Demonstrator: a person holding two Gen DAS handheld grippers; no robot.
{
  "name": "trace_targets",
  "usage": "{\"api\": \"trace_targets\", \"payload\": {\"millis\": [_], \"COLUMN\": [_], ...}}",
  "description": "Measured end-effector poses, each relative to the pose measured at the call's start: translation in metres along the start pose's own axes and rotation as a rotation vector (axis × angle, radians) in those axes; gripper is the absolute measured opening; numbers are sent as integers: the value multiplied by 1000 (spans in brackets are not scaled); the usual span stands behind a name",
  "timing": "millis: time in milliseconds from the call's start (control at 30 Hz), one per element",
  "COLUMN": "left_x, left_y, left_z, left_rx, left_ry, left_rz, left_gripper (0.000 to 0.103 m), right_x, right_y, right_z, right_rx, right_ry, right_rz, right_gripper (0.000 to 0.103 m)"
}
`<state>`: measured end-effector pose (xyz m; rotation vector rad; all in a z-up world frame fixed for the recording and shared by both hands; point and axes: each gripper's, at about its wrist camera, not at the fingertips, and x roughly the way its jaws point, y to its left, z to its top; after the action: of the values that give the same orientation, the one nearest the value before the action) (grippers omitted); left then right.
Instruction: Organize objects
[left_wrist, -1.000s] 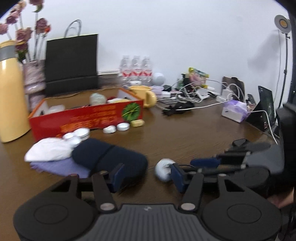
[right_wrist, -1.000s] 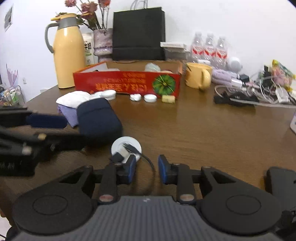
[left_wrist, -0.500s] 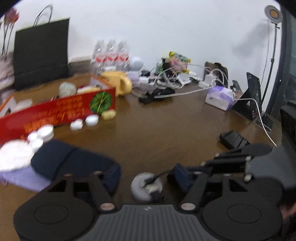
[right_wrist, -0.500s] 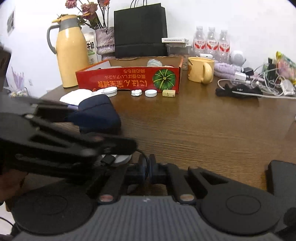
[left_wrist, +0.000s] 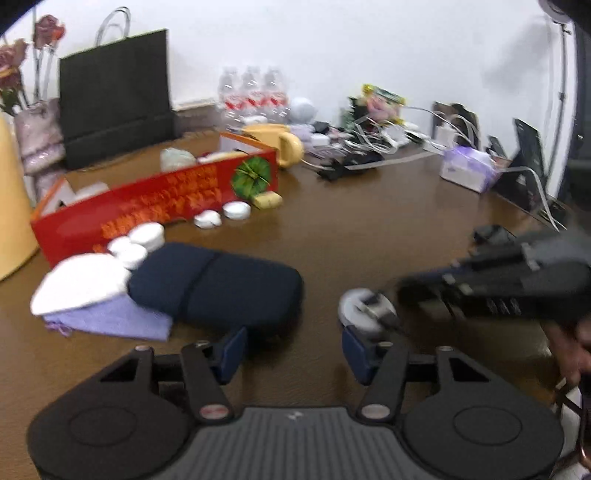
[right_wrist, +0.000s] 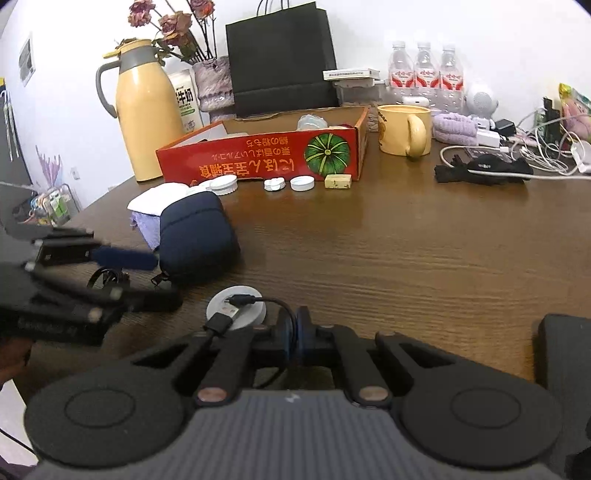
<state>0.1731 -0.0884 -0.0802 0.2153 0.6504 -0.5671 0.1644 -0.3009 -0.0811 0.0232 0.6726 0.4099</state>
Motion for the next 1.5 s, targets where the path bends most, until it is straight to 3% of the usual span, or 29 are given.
{"api": "trace_targets", "payload": {"millis": [133, 267, 400, 533, 667, 733, 800, 900, 1000, 1033, 1100, 1133, 1167, 1233, 1367, 1433, 1500], "left_x": [10, 26, 29, 26, 19, 14, 4, -18, -32, -34, -37, -38, -39, -40, -43, -41, -39], "left_y": [-18, -21, -19, -17, -18, -19, -15, 3, 13, 14, 9, 4, -2, -8, -17, -28, -34], "left_z": [-4, 6, 7, 6, 0, -4, -8, -14, -13, -11, -9, -9, -10, -13, -27, -31, -33], "left_rx": [113, 89, 48, 50, 78, 83, 62, -41, -165, -212, -231, -206, -175, -145, -141, -94, -65], "left_ry": [-31, -33, -29, -31, -26, -21, -3, -15, -33, -28, -25, -24, -18, -4, 31, 43, 50], "left_rz": [-2, -14, -58, -69, -108, -110, -110, -104, -94, -123, -152, -140, -102, -56, -61, -4, 26], "left_gripper": [58, 57, 46, 48, 61, 63, 63, 64, 64, 64, 64, 64, 64, 64, 64, 56, 3], "right_x": [7, 10, 10, 3, -12, -14, -15, -12, -19, -20, -19, -21, -27, -42, -67, -63, -50], "right_y": [-1, -3, -10, -17, -11, -7, 0, 21, 38, 42, 47, 49, 49, 41, 22, 20, 23], "right_z": [6, 10, 13, 13, 12, 12, 11, 2, -6, -8, -10, -11, -12, -12, -8, -5, -2], "right_rx": [-9, -21, -31, 19, 26, 25, 8, -118, -160, -155, -138, -141, -143, -118, -58, -62, -90], "right_ry": [10, 23, 48, 74, 71, 78, 81, 119, 100, 92, 100, 100, 85, 47, -23, -36, -29], "right_rz": [35, 28, 72, 208, 353, 393, 363, 172, 208, 223, 246, 245, 239, 238, 144, 93, 74], "right_gripper": [5, 5, 5, 4, 3, 3, 4, 8, 9, 13, 35, 62, 80, 83, 79, 72, 63]}}
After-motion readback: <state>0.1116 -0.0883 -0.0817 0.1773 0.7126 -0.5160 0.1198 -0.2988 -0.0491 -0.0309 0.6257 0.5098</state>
